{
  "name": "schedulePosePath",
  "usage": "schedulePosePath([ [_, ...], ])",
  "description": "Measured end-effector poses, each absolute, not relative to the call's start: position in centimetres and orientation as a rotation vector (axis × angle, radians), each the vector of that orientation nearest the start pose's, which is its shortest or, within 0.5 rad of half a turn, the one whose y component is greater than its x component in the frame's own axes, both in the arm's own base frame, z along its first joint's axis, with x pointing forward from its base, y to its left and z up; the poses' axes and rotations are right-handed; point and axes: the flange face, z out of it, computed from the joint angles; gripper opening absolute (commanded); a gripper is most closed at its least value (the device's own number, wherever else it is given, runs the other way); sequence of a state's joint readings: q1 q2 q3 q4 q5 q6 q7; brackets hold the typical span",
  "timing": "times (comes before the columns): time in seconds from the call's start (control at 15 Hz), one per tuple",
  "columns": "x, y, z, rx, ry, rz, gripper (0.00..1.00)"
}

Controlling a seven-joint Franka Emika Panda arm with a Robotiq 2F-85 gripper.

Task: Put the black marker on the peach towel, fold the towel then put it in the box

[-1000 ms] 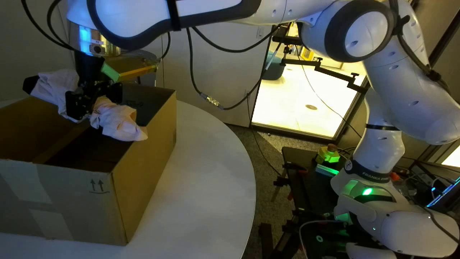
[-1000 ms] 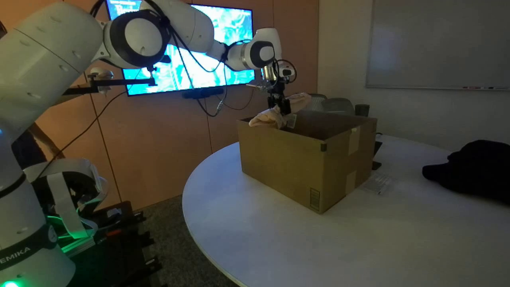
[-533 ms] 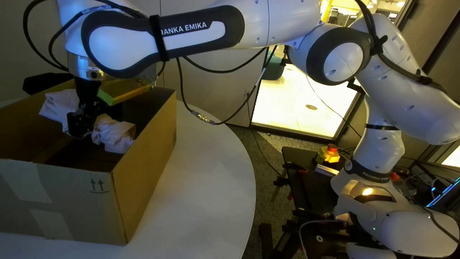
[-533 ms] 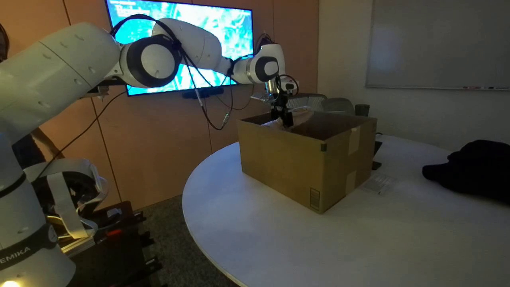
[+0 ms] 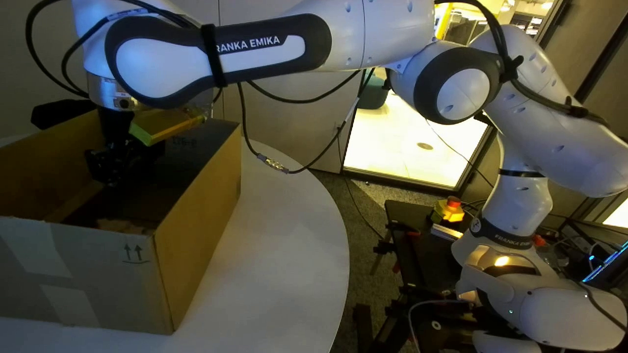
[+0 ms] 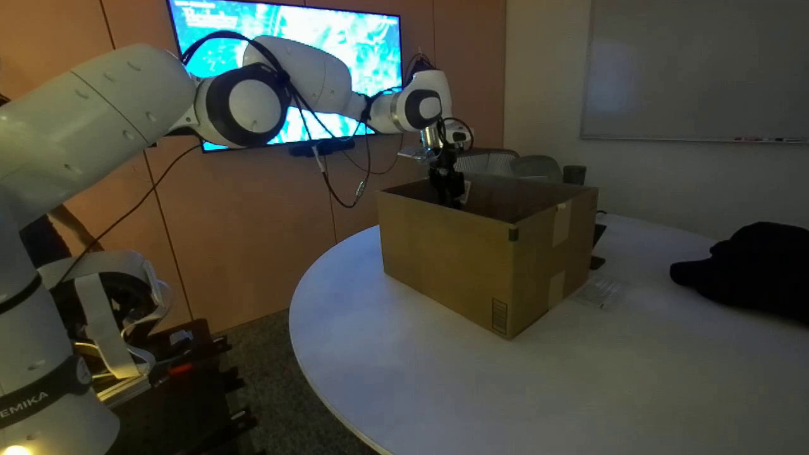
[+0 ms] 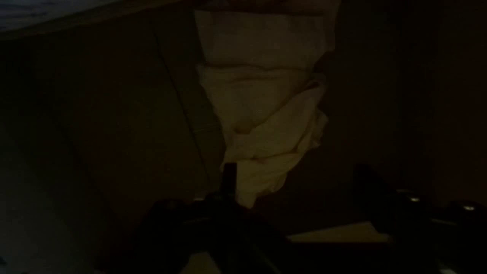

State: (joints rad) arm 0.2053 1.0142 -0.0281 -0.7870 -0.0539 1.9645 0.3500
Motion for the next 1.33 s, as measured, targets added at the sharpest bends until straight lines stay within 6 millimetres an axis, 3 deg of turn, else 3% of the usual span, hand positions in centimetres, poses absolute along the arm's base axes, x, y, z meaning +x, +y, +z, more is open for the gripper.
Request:
schedulePosePath([
  [0.27, 79.2, 15.2, 36.4, -3.148, 0.206, -0.315, 1.00],
  [0.53, 77.9, 14.7, 41.9, -3.140, 0.141, -0.344, 1.00],
  [0.87, 73.9, 12.4, 47.0, -3.108, 0.059, -0.225, 1.00],
  [1.33, 67.1, 7.2, 49.5, -2.978, 0.201, -0.031, 1.00],
])
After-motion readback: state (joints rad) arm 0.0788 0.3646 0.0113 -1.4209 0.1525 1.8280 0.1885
